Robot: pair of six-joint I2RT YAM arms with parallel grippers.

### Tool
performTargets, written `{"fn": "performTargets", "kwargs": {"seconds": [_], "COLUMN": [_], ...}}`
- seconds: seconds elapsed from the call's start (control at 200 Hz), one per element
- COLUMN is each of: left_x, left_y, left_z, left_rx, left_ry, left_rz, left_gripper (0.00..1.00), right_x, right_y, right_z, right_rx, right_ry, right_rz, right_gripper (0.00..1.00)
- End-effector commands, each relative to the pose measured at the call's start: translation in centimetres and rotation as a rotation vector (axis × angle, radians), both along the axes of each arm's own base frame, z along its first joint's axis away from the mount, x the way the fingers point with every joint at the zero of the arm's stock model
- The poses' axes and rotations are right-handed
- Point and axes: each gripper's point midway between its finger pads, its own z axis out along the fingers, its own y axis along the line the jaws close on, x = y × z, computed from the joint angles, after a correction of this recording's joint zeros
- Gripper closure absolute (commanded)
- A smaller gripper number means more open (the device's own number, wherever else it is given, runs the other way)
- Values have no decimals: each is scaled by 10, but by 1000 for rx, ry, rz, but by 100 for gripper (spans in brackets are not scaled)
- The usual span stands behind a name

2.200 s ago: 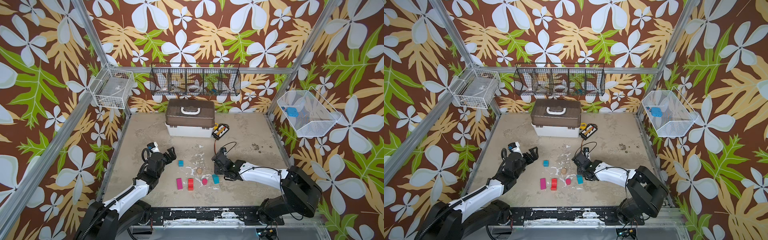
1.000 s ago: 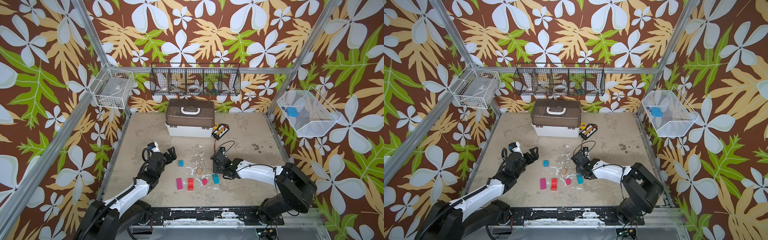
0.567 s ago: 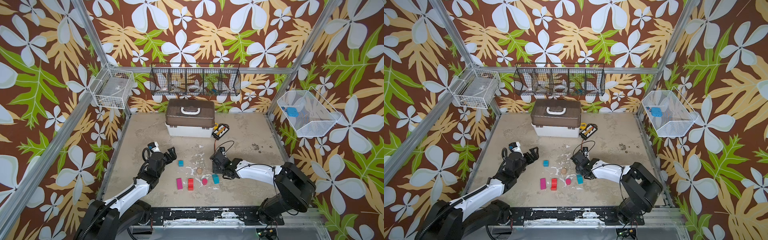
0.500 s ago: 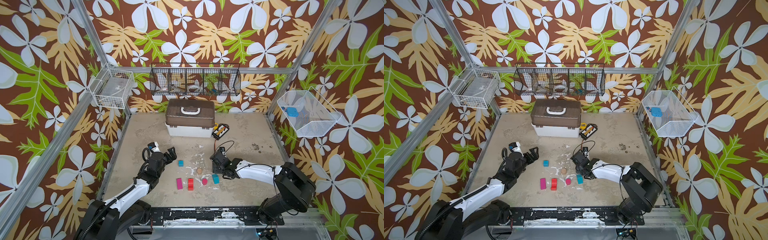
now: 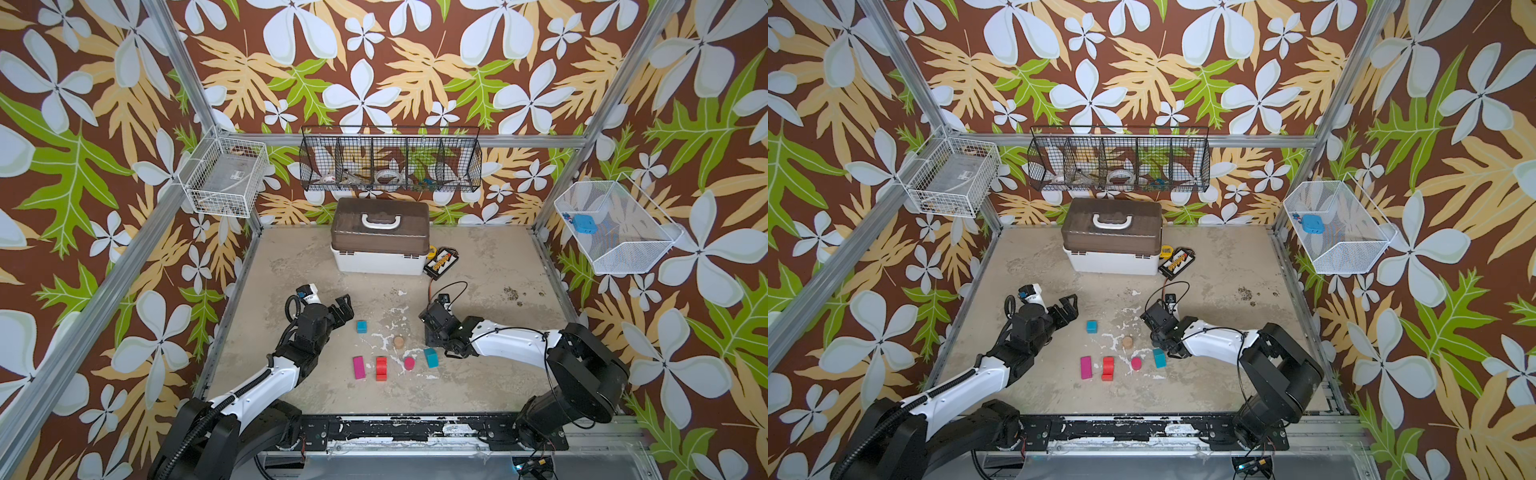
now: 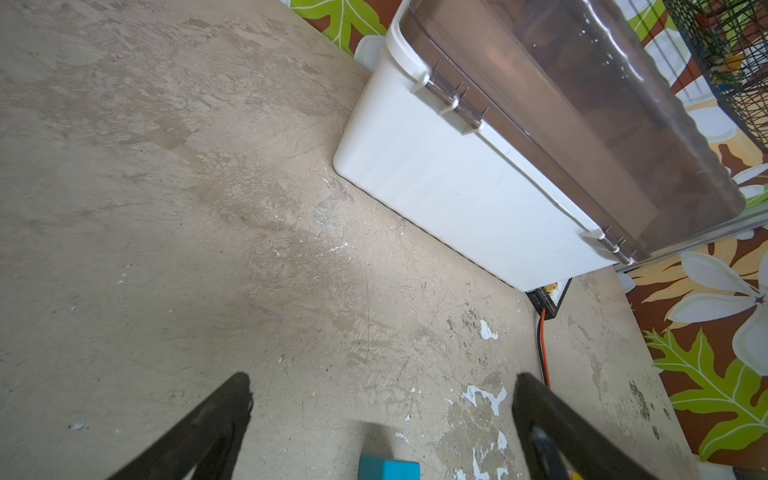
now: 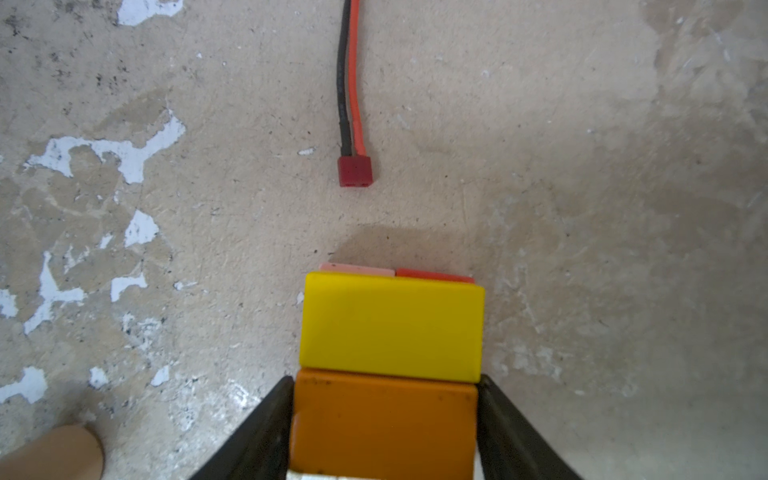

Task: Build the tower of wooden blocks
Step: 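Lower the orange block beside the yellow block on the stack, then open the right gripper to release the orange block and rise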

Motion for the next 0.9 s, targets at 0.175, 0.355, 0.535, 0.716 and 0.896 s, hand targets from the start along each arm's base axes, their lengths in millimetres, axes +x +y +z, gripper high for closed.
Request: {"fn": "performTargets", "kwargs": {"seconds": [0.175, 0.355, 0.535, 0.716, 0.896], "left_x": [3, 4, 4, 3, 3], "left_y": [-2, -3, -3, -3, -3], "left_z": [5, 5, 5, 5, 5], "left_rx": [-16, -15, -16, -16, -16], "left_ry": [-13, -12, -11, -10, -10], "left_rz": [0, -3, -3, -4, -4], "left_gripper": [1, 1, 1, 1, 1], "right_x": [1, 1, 1, -1, -5], "right_y": [-1, -1, 0, -1, 1], "right_z": [1, 1, 2, 8, 20], "right_rx": [-9, -9, -7, 8, 53], "right_ry": [-6, -4, -6, -10, -21], "right_rz": [-7, -6, -7, -2, 11], "right_gripper": [33, 33, 33, 29, 22]}}
